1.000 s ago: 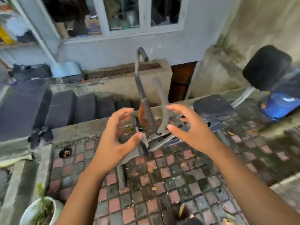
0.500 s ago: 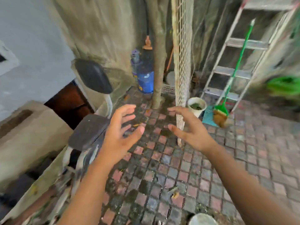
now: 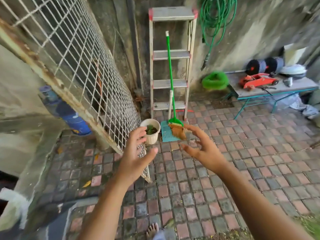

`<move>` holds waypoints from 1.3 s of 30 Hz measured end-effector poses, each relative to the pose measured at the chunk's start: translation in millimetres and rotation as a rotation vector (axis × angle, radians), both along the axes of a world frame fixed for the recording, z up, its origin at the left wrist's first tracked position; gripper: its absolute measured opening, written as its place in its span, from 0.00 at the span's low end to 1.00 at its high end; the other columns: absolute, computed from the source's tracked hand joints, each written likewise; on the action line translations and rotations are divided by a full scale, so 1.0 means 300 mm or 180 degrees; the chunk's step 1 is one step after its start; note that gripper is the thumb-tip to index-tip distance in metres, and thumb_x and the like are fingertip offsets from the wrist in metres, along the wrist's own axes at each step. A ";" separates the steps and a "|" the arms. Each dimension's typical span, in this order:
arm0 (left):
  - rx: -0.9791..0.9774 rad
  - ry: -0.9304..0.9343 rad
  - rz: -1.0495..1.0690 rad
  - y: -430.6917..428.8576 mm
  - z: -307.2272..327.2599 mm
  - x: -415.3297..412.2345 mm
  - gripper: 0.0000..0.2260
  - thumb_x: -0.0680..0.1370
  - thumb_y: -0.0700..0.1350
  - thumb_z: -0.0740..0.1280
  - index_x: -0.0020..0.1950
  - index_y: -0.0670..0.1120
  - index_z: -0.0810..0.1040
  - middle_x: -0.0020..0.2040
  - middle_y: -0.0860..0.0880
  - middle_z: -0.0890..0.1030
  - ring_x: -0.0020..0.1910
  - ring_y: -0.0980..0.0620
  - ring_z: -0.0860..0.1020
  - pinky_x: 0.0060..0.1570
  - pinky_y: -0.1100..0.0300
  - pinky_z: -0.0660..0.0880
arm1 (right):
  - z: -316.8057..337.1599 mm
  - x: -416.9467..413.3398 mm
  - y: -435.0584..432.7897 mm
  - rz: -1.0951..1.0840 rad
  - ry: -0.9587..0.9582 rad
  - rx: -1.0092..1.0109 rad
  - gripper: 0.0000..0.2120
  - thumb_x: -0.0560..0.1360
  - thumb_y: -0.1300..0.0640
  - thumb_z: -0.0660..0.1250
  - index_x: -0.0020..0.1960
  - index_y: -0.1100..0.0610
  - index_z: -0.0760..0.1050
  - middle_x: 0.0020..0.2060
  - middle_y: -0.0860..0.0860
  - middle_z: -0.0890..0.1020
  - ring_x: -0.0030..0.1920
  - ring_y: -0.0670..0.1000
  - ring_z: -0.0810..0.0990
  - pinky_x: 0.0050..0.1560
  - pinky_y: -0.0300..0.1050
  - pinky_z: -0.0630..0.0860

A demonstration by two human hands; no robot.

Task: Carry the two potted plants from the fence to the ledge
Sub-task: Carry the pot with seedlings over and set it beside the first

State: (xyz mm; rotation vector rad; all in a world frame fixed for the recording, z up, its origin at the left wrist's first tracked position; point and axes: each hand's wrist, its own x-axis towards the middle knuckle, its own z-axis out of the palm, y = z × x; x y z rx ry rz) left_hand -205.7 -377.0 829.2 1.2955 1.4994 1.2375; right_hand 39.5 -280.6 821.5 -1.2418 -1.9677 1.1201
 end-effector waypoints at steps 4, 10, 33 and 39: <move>-0.0123 0.0076 -0.0079 0.268 -0.072 0.003 0.31 0.78 0.50 0.76 0.75 0.61 0.64 0.75 0.54 0.70 0.73 0.58 0.74 0.67 0.69 0.69 | -0.007 0.018 0.183 -0.0168 -0.0251 -0.0081 0.29 0.79 0.58 0.74 0.64 0.28 0.66 0.58 0.15 0.72 0.60 0.16 0.66 0.55 0.14 0.62; -0.0341 0.0194 0.0197 0.566 -0.210 0.011 0.32 0.81 0.39 0.75 0.78 0.54 0.62 0.74 0.51 0.68 0.74 0.49 0.72 0.71 0.53 0.70 | -0.081 0.010 0.503 -0.0132 -0.0526 -0.0416 0.25 0.79 0.50 0.72 0.69 0.35 0.65 0.61 0.37 0.74 0.61 0.36 0.74 0.62 0.33 0.68; -0.1378 -0.0243 0.2374 1.542 -1.333 -0.085 0.51 0.63 0.71 0.71 0.83 0.57 0.59 0.75 0.56 0.59 0.76 0.53 0.65 0.77 0.47 0.66 | -1.224 -0.476 1.880 0.0636 -0.0577 -0.1826 0.25 0.80 0.50 0.71 0.75 0.50 0.68 0.70 0.60 0.78 0.66 0.61 0.80 0.73 0.67 0.72; -0.1312 0.0050 0.2904 1.706 -2.014 -0.123 0.47 0.70 0.60 0.80 0.83 0.58 0.59 0.78 0.50 0.64 0.75 0.53 0.59 0.70 0.51 0.62 | -1.908 -0.583 2.035 0.0704 -0.0416 -0.1913 0.31 0.76 0.37 0.68 0.76 0.44 0.67 0.52 0.53 0.78 0.37 0.37 0.74 0.27 0.27 0.69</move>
